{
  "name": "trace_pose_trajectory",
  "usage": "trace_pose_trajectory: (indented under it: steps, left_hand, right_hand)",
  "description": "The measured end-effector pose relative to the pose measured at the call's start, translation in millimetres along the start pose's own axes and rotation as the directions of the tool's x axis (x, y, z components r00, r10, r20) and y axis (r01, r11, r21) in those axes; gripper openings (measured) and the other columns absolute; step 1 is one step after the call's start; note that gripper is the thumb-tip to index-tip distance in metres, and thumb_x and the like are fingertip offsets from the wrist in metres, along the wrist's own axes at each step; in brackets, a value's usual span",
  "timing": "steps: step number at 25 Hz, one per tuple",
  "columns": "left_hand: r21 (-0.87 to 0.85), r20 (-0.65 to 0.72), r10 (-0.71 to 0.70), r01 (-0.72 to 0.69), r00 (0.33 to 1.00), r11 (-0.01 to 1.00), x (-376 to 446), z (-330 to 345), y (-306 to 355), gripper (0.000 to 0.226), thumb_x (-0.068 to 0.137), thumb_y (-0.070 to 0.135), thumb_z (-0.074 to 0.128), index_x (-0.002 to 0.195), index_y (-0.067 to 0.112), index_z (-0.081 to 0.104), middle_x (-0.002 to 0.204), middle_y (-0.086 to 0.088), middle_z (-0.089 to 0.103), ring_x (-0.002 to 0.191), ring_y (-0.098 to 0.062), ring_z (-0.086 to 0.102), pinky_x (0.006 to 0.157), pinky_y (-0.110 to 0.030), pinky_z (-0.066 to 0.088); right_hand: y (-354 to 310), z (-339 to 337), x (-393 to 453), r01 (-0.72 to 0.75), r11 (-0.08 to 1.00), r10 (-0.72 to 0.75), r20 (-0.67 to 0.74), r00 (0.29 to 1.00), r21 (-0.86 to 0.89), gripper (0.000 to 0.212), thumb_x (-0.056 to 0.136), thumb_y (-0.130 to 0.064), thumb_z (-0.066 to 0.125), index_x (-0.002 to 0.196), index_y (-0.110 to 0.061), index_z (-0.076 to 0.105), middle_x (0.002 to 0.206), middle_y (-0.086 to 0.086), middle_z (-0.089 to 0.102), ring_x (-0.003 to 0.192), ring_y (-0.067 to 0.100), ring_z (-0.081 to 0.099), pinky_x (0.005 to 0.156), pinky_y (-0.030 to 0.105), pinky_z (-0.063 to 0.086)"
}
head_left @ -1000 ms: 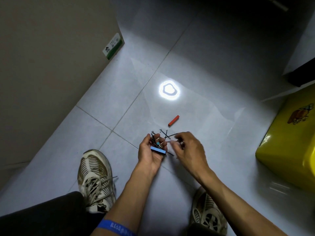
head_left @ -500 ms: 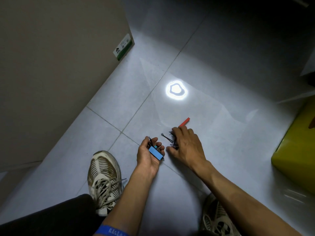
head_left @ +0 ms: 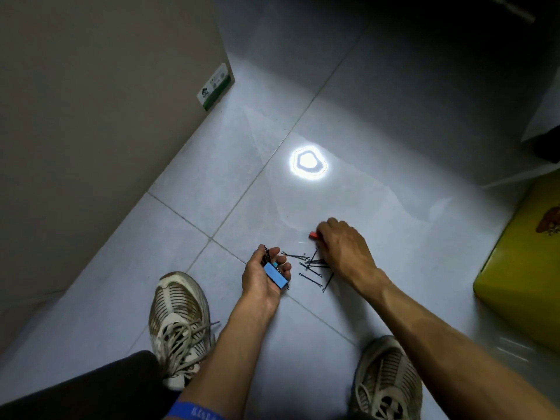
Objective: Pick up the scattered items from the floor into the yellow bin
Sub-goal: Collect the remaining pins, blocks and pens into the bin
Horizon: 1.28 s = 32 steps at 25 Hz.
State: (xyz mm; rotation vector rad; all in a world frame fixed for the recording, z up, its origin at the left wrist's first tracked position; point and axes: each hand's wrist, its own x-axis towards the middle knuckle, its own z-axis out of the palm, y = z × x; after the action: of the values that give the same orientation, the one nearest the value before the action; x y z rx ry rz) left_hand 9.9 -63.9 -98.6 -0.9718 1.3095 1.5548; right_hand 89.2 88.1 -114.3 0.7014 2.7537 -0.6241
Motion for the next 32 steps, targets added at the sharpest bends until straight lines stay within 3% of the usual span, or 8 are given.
trace_pose_trajectory:
  steps: [5, 8, 11, 16, 22, 26, 29, 32]
  left_hand:
    - [-0.049, 0.099, 0.008, -0.003, 0.995, 0.999, -3.4, 6.6, -6.8, 0.037, 0.099, 0.040, 0.046, 0.097, 0.006, 0.062, 0.082, -0.013, 0.066, 0.072, -0.024, 0.062, 0.068, -0.034, 0.048]
    - [-0.039, 0.085, 0.044, -0.041, 0.995, 0.998, -2.8, 9.7, -7.2, 0.035, 0.099, 0.036, 0.046, 0.095, 0.005, 0.062, 0.070, -0.011, 0.063, 0.059, -0.021, 0.061, 0.059, -0.031, 0.048]
    - [-0.034, 0.057, 0.055, -0.053, 0.997, 0.998, -2.1, 4.5, -4.0, 0.035, 0.098, 0.036, 0.048, 0.094, 0.005, 0.062, 0.066, -0.010, 0.064, 0.057, -0.020, 0.060, 0.059, -0.030, 0.046]
    - [-0.008, 0.025, 0.055, -0.055, 0.998, 0.998, -1.6, -5.8, -4.6, 0.035, 0.098, 0.037, 0.050, 0.093, 0.005, 0.063, 0.068, -0.010, 0.065, 0.060, -0.021, 0.061, 0.059, -0.031, 0.047]
    - [0.011, 0.020, 0.047, -0.047, 0.999, 0.999, 0.6, -10.4, -8.4, 0.034, 0.097, 0.037, 0.051, 0.092, 0.006, 0.064, 0.072, -0.009, 0.067, 0.065, -0.023, 0.064, 0.061, -0.031, 0.051]
    - [0.019, 0.018, 0.036, -0.036, 0.999, 0.999, 2.1, -8.5, -15.8, 0.035, 0.096, 0.040, 0.052, 0.097, 0.007, 0.065, 0.084, -0.012, 0.068, 0.076, -0.027, 0.066, 0.068, -0.034, 0.053]
    - [-0.006, 0.069, 0.016, -0.016, 0.997, 1.000, 2.9, 0.4, -21.4, 0.039, 0.096, 0.044, 0.050, 0.095, 0.009, 0.067, 0.082, -0.011, 0.070, 0.071, -0.024, 0.067, 0.069, -0.034, 0.050]
    - [-0.070, 0.113, 0.015, -0.007, 0.993, 0.998, 3.0, 7.6, -23.8, 0.038, 0.098, 0.040, 0.047, 0.088, 0.009, 0.067, 0.069, -0.007, 0.071, 0.062, -0.019, 0.069, 0.062, -0.028, 0.054]
  right_hand:
    - [-29.8, -4.6, -20.8, -0.080, 0.783, 0.108, -0.009, 0.994, 0.617, 0.023, 0.090, -0.046, 0.055, 0.088, -0.027, 0.069, 0.083, -0.012, 0.069, 0.072, 0.004, 0.061, 0.064, 0.023, 0.047]
    - [-16.6, -1.6, -40.9, -0.083, 0.927, 0.122, -0.085, 0.989, 0.366, 0.032, 0.089, -0.042, 0.059, 0.114, -0.023, 0.065, 0.109, -0.005, 0.064, 0.091, 0.013, 0.059, 0.073, 0.030, 0.049]
    - [-12.4, 12.9, -52.9, -0.020, 1.000, 0.020, 0.139, 0.990, 0.000, 0.058, 0.086, -0.046, 0.062, 0.135, -0.019, 0.047, 0.130, 0.003, 0.049, 0.105, 0.026, 0.049, 0.081, 0.034, 0.045]
    - [-24.3, 23.2, -43.9, 0.058, 0.987, -0.052, 0.042, 0.998, -0.149, 0.012, 0.087, -0.013, 0.065, 0.098, -0.010, 0.063, 0.099, 0.007, 0.058, 0.084, 0.028, 0.055, 0.057, 0.036, 0.043]
    - [-41.8, 22.0, -42.1, 0.068, 0.960, -0.073, -0.008, 0.997, -0.271, 0.016, 0.075, 0.007, 0.050, 0.078, -0.003, 0.061, 0.074, 0.015, 0.056, 0.062, 0.030, 0.052, 0.053, 0.037, 0.042]
    - [-37.1, 14.7, -38.3, -0.066, 0.993, 0.065, 0.016, 0.998, 0.095, 0.019, 0.098, -0.006, 0.035, 0.089, -0.006, 0.053, 0.084, 0.011, 0.054, 0.074, 0.029, 0.050, 0.062, 0.036, 0.037]
    - [-44.0, -0.6, -48.6, -0.120, 0.845, 0.086, 0.089, 0.992, 0.520, 0.017, 0.101, -0.023, 0.044, 0.086, -0.015, 0.046, 0.079, -0.002, 0.052, 0.069, 0.011, 0.047, 0.058, 0.025, 0.035]
    - [-55.8, -13.9, -54.1, -0.092, 0.825, 0.066, 0.067, 0.996, 0.557, 0.013, 0.097, -0.022, 0.054, 0.086, -0.017, 0.059, 0.080, -0.003, 0.061, 0.072, 0.011, 0.055, 0.065, 0.029, 0.044]
